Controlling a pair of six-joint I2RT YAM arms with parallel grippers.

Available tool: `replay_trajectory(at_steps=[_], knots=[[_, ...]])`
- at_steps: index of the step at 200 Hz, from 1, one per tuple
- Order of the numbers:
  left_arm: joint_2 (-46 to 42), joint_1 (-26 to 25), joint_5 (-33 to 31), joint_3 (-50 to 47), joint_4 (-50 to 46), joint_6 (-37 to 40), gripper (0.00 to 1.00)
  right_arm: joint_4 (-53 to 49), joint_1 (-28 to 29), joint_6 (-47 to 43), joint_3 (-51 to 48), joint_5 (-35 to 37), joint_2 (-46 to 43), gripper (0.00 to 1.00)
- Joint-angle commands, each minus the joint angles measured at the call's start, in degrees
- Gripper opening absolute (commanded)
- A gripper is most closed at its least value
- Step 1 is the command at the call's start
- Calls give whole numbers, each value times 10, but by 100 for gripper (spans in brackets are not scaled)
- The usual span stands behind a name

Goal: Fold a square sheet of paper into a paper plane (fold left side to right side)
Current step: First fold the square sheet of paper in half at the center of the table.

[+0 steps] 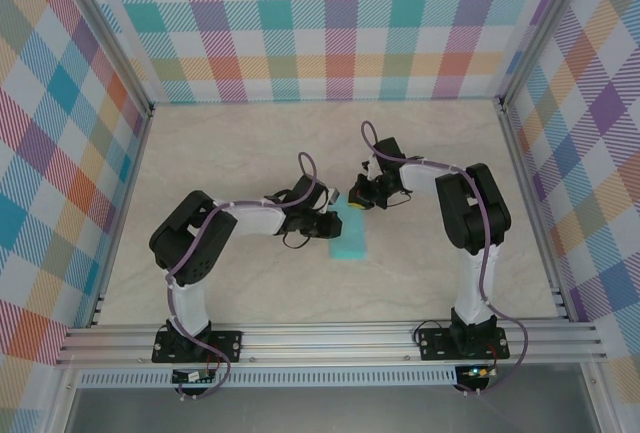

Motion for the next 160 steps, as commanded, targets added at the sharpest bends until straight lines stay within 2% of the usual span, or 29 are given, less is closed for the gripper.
replay_trajectory(at_steps=[1, 82, 160], knots=[[-20, -14, 23, -29, -44, 14, 12, -50, 4, -7, -4, 48, 31, 0], [-61, -42, 40, -109, -16, -13, 12, -52, 4, -10, -1, 48, 32, 0], [-77, -95, 34, -169, 11, -53, 12, -60, 4, -13, 4, 52, 34, 0]])
